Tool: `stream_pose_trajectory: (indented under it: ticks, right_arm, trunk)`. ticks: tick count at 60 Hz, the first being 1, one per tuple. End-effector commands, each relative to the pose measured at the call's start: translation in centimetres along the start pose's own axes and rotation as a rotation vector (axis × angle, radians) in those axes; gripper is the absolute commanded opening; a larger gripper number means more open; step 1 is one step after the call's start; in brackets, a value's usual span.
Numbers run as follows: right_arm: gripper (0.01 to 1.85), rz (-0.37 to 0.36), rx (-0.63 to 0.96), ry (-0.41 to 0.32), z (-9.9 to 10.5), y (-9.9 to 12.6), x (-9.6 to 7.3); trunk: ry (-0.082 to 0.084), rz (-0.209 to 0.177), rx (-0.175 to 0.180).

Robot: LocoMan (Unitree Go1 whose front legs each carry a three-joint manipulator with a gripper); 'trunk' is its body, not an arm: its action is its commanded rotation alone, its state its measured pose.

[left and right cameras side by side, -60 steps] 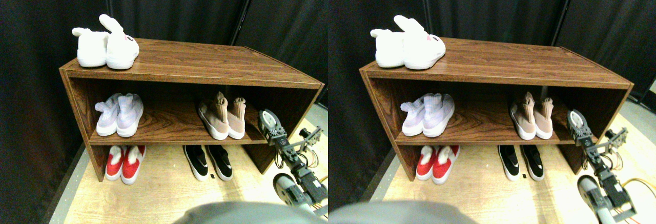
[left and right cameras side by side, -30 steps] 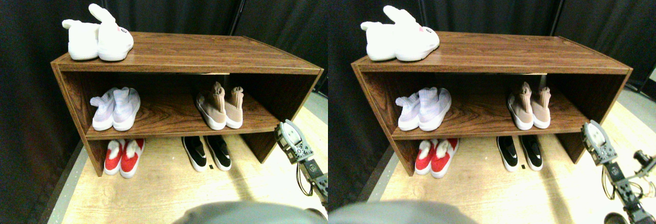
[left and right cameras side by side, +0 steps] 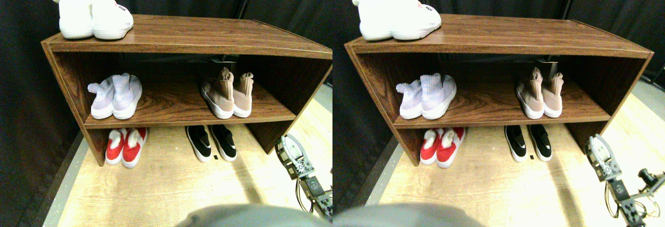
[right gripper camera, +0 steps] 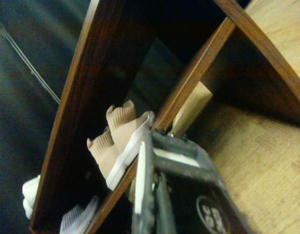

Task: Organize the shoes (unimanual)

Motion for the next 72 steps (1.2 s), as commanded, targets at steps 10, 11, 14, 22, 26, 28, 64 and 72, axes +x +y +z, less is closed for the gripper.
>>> stream_pose_trajectory:
  ticks: [10, 11, 14, 22, 26, 28, 64, 72]
  right_arm:
    - [0.06, -0.085, 0.074, -0.003, -1.6, -2.4, 0.7]
    - [0.06, -0.098, 0.083, -0.009, -1.9, -2.9, 0.9]
    - [0.06, -0.111, 0.099, -0.013, -2.2, -3.5, 1.3]
    - [0.06, -0.157, 0.103, -0.036, -2.5, -4.9, 2.2]
    - [0.06, -0.188, 0.119, -0.053, -2.7, -5.9, 2.9]
    - [0.06, -0.193, 0.121, -0.055, -2.7, -6.0, 3.0]
    - [0.06, -0.357, 0.101, -0.085, -2.0, -10.4, 6.9]
    - [0.06, -0.368, 0.097, -0.095, -1.8, -10.7, 7.7]
  trunk:
    - [0.027, 0.024, -0.046]
    - [0.027, 0.025, -0.047]
    - [0.025, 0.027, -0.051]
    - [0.024, 0.033, -0.058]
    - [0.023, 0.037, -0.059]
    - [0.022, 0.038, -0.060]
    - [0.008, 0.055, -0.065]
    - [0.009, 0.058, -0.064]
